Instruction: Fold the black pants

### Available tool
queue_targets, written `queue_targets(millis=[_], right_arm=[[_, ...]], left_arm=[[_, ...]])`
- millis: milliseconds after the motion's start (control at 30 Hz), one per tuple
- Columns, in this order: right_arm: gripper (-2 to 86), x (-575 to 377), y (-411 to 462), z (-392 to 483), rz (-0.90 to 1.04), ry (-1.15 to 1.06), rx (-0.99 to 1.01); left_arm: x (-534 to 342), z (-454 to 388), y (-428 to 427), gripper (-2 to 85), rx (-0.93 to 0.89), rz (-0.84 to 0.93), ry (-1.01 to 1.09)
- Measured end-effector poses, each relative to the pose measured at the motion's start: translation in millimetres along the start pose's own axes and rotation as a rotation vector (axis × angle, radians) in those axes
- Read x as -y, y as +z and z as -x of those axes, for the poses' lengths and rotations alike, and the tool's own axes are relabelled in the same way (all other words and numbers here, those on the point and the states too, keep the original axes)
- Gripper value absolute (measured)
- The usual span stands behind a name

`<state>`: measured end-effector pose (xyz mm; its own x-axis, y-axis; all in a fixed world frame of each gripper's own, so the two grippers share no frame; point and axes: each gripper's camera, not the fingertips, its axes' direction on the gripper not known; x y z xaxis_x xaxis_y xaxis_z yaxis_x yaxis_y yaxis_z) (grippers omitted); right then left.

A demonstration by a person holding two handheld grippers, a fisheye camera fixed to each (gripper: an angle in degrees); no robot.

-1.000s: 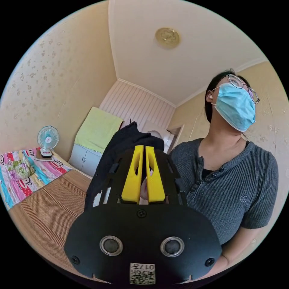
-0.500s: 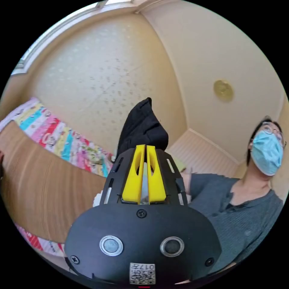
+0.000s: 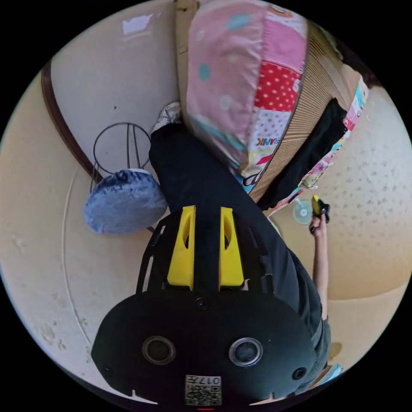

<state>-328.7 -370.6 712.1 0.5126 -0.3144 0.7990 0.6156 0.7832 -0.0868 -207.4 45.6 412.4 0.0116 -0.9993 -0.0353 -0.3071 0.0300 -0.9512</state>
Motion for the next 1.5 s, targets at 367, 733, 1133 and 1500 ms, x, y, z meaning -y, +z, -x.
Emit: queue_targets(millis=[367,733,1133,1500], right_arm=[[0.3,-321,9,-240,-0.916,0.368,1.099],[0.4,-534,106,-257,-1.401,0.418,1.449],[0.4,-676,156,-248,-1.615,0.501,1.492],[0.8,-651,111,-259,-1.460,0.552,1.454]], left_arm=[[52,-183,-102,6.6,0.009,0.050,0.424],[116,-445,-72,14.7,0.082,-0.008,0.603],[81,-491,-8,4.8,0.156,-0.099,0.502],[-111,-373,-60,4.2,0.571,-0.123,0.638]])
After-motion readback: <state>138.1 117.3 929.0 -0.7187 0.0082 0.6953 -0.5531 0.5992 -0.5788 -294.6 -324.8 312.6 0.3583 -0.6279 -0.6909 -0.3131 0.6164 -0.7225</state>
